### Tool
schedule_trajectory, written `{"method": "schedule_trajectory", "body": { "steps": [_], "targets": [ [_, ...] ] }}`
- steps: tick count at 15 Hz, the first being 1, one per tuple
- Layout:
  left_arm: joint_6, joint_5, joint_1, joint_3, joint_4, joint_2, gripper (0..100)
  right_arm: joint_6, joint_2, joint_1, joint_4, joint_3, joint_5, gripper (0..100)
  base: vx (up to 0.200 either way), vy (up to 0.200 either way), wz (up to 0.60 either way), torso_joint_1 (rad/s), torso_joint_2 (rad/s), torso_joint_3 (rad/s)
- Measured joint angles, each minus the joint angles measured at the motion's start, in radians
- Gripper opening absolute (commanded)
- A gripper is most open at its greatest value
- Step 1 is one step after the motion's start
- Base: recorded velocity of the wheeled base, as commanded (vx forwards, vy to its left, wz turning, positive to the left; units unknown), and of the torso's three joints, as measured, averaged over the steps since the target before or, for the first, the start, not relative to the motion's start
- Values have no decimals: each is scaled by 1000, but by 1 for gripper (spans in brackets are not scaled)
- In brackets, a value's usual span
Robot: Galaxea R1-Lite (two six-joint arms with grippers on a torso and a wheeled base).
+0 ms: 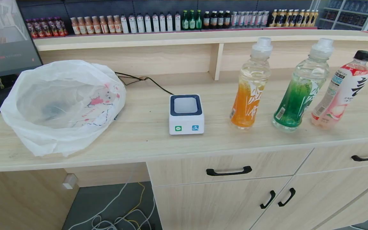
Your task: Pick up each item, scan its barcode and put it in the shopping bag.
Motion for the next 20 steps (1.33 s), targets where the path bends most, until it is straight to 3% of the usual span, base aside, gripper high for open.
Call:
{"method": "schedule_trajectory", "body": {
  "steps": [6, 11, 14, 16, 20],
  "targets": [
    [0, 0, -1, 0, 0, 0, 100, 3, 211, 93, -18, -140, 4, 100, 0, 0, 0, 0, 0, 0],
    [0, 0, 0, 0, 0, 0, 100, 14, 416, 221, -20, -341, 3, 100, 0, 0, 0, 0, 0, 0],
    [0, 0, 0, 0, 0, 0, 100, 2, 488, 308, -32, -375, -16, 100, 0, 0, 0, 0, 0, 0],
    [0, 0, 0, 0, 0, 0, 100, -2, 543, 364, -133, -377, -65, 100, 0, 0, 0, 0, 0, 0],
    [0, 0, -1, 0, 0, 0, 100, 44, 703, 445, -469, -351, -212, 100, 0, 0, 0, 0, 0, 0]
  ]
}}
